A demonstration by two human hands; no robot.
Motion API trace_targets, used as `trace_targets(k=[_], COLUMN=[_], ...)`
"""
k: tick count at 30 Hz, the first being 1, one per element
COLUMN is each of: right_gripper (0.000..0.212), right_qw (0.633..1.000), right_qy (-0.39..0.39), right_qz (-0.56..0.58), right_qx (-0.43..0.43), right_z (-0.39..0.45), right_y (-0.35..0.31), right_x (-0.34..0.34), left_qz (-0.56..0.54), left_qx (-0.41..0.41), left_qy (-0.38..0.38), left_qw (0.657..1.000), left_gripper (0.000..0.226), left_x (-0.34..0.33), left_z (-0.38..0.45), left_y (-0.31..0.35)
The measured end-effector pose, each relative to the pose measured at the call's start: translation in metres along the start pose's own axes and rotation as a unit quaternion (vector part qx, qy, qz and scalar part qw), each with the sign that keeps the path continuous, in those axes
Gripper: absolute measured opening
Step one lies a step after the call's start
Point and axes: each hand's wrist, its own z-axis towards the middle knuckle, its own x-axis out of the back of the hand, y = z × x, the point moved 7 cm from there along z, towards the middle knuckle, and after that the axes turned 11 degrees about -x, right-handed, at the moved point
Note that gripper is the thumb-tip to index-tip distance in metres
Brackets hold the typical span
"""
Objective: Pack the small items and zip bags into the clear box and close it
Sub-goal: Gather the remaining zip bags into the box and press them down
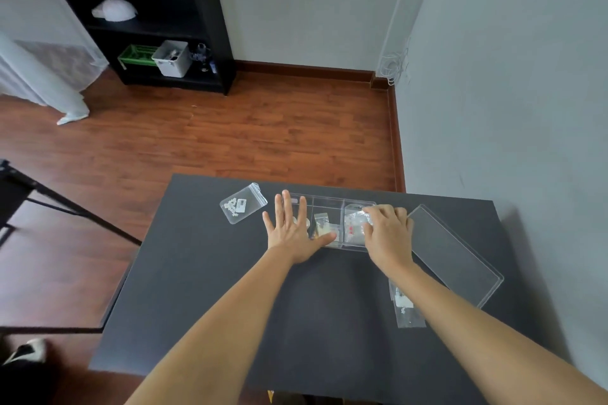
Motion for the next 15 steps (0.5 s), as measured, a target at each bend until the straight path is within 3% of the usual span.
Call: trace_targets(k=[5, 11, 15], right_gripper=[0.030, 0.035, 0.040], right_qw=[0.996, 0.975, 0.967], right_qy=[-0.054, -0.176, -0.191], right_qz=[-0.067, -0.077, -0.090], right_qx=[-0.012, -0.115, -0.144], right_z=[0.009, 0.018, 0.024], right_y=[0.011, 0.016, 0.013], right_x=[-0.011, -0.027, -0.030], left_qz=[-0.009, -0.006, -0.005], left_qx=[0.010, 0.010, 0.011], left_qy=[-0.005, -0.010, -0.015], left_qw=[1.000, 1.000, 1.000], left_gripper=[0.122, 0.121, 0.121], left_x=[0.001, 0.002, 0.003], left_z=[-0.002, -0.004, -0.004], left_y=[0.001, 0.003, 0.003])
